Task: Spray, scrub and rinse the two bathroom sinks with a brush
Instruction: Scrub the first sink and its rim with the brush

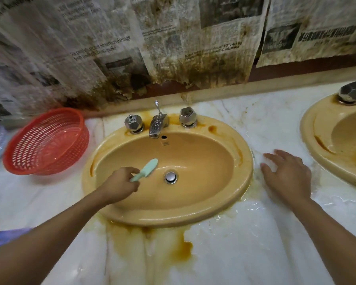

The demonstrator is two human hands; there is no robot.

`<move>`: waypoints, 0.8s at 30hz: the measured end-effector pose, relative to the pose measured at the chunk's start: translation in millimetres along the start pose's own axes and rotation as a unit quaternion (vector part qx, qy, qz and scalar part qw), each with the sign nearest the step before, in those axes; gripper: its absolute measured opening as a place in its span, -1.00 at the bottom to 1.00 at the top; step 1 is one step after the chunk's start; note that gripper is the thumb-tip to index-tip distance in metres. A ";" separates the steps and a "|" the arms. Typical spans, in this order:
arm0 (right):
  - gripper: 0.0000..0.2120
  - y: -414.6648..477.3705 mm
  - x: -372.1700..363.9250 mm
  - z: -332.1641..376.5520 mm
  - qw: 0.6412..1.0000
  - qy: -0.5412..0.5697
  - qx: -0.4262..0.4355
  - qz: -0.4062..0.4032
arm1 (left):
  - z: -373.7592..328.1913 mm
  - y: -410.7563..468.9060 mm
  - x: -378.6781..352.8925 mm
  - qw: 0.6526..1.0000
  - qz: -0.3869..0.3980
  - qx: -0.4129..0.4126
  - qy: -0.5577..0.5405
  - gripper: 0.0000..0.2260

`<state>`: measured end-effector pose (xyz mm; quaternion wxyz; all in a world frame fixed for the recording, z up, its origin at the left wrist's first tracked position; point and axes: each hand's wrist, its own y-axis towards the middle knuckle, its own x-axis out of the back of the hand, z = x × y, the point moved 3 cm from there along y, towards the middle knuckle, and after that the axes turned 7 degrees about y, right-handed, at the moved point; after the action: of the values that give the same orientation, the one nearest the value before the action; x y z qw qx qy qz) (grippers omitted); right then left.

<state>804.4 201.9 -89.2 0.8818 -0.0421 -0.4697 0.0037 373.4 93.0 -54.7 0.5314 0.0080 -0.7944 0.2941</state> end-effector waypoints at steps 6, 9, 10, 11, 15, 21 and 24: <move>-0.81 -35.3 1.7 137.6 0.968 0.217 0.055 0.113 | -47.6 -46.5 -2.6 0.943 -0.138 -0.029 -0.301 -0.68; -0.72 -56.5 -20.8 198.4 0.950 0.234 0.082 0.189 | -71.7 -59.9 -5.7 0.913 -0.173 -0.035 -0.367 -0.67; -0.69 -60.3 -27.3 213.4 0.947 0.235 0.076 0.206 | -77.9 -64.0 -6.2 0.904 -0.177 -0.034 -0.387 -0.70; -0.67 -63.5 -32.7 225.3 0.945 0.232 0.064 0.220 | -82.9 -68.9 -6.3 0.896 -0.181 -0.031 -0.403 -0.74; -0.70 -69.9 -46.8 250.6 0.923 0.280 -0.017 0.264 | -84.4 -83.5 -5.5 0.872 -0.211 -0.002 -0.441 -0.82; -0.75 -71.5 -49.4 268.2 0.890 0.310 -0.129 0.310 | -77.8 -79.8 1.9 0.865 -0.173 -0.054 -0.468 -0.72; -0.77 -61.6 -51.8 268.6 0.884 0.333 -0.145 0.294 | -63.9 -75.6 5.1 0.894 -0.112 -0.084 -0.425 -0.61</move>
<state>550.9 157.2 21.8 0.9290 -0.3042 -0.1094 0.1800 449.3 62.5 1.1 0.1711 0.1764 -0.9601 0.1333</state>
